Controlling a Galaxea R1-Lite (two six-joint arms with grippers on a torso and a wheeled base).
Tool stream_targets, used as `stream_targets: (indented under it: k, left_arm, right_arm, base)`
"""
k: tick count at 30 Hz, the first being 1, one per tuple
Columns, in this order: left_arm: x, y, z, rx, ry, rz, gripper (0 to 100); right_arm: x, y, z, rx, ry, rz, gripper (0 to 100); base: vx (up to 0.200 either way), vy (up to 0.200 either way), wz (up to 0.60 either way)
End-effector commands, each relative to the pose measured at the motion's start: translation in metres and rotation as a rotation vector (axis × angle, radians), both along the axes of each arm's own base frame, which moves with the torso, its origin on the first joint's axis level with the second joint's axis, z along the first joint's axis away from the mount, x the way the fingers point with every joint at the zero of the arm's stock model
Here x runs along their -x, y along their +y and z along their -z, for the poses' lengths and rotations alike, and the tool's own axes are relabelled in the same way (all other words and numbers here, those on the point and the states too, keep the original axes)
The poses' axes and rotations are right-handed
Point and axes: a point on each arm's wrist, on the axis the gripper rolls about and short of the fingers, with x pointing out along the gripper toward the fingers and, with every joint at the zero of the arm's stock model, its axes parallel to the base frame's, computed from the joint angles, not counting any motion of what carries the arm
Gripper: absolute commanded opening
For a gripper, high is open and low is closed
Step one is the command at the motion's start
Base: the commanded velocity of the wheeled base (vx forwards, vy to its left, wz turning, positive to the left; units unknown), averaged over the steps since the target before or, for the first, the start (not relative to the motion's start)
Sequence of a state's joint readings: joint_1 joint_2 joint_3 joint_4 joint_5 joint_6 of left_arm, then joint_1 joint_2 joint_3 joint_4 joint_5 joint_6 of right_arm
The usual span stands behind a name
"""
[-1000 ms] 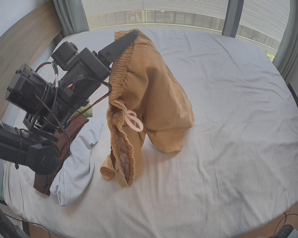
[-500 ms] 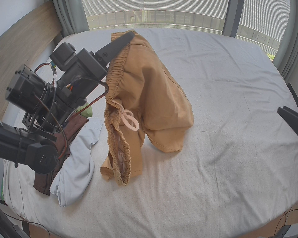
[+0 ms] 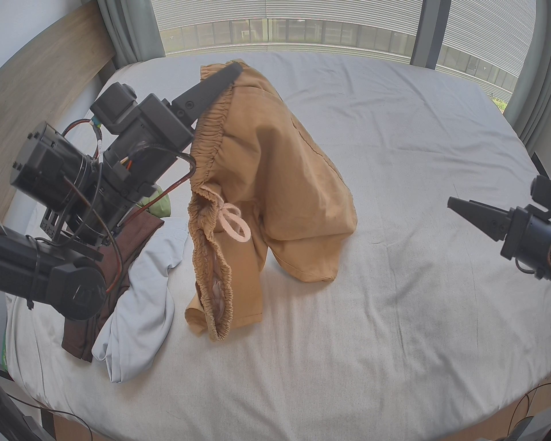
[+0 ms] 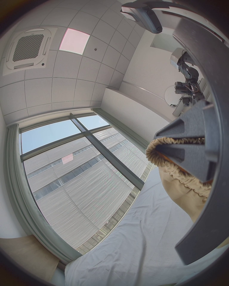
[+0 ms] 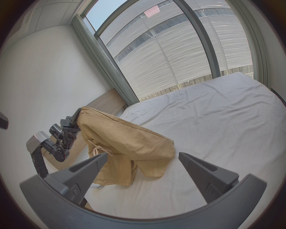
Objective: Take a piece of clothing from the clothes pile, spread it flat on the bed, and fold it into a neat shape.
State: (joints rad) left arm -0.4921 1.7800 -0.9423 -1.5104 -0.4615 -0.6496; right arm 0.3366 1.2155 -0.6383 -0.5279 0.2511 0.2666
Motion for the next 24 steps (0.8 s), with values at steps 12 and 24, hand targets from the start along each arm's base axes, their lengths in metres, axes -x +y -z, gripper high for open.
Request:
stream_targets:
  k: [12,24]
  left_arm:
    - [-0.002,0.0,0.002,-0.002,0.006,-0.003,0]
    - [-0.003,0.0,0.007,-0.009,0.021,-0.003,0]
  right_arm:
    - [-0.079,0.012,0.07,-0.043,0.159,0.06,100]
    - [-0.117,0.021,0.108,-0.042,0.203,0.034,100]
  base:
    - [0.0,0.0,0.0]
    - [0.0,0.0,0.0]
